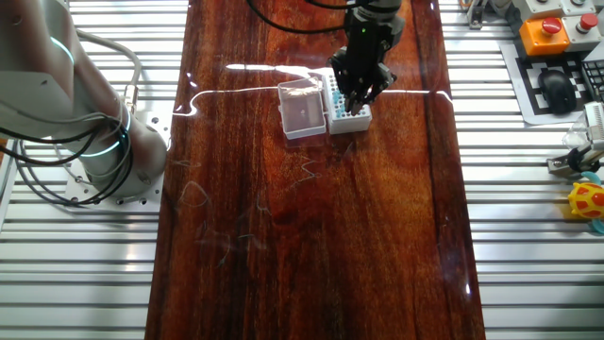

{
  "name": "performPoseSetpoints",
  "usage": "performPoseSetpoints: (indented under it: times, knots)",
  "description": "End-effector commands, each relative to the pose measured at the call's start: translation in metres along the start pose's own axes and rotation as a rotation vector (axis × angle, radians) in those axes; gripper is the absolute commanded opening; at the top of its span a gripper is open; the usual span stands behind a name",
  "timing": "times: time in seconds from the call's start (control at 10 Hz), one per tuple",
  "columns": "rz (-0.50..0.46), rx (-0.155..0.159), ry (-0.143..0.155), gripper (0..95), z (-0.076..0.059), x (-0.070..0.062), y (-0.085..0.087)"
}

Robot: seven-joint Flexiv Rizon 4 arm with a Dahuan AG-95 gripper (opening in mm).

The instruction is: Insert a medium pipette tip into the holder for medium pipette tips

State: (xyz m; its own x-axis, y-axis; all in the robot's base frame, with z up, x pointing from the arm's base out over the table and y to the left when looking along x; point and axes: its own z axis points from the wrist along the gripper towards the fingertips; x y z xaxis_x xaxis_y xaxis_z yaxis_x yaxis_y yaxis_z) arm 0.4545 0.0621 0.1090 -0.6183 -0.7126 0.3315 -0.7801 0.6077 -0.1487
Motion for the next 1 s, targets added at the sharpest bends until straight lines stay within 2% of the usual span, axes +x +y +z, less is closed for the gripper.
performPoseSetpoints:
  times: [0.1, 0.4, 1.0]
  knots:
    - [-0.012, 0.006, 0.005, 0.0, 0.003, -0.002, 0.000]
    - [-0.066, 0.028, 0.039, 0.0, 0.001, -0.008, -0.003]
    - [-0.097, 0.034, 0.041, 0.0, 0.002, -0.017, -0.005]
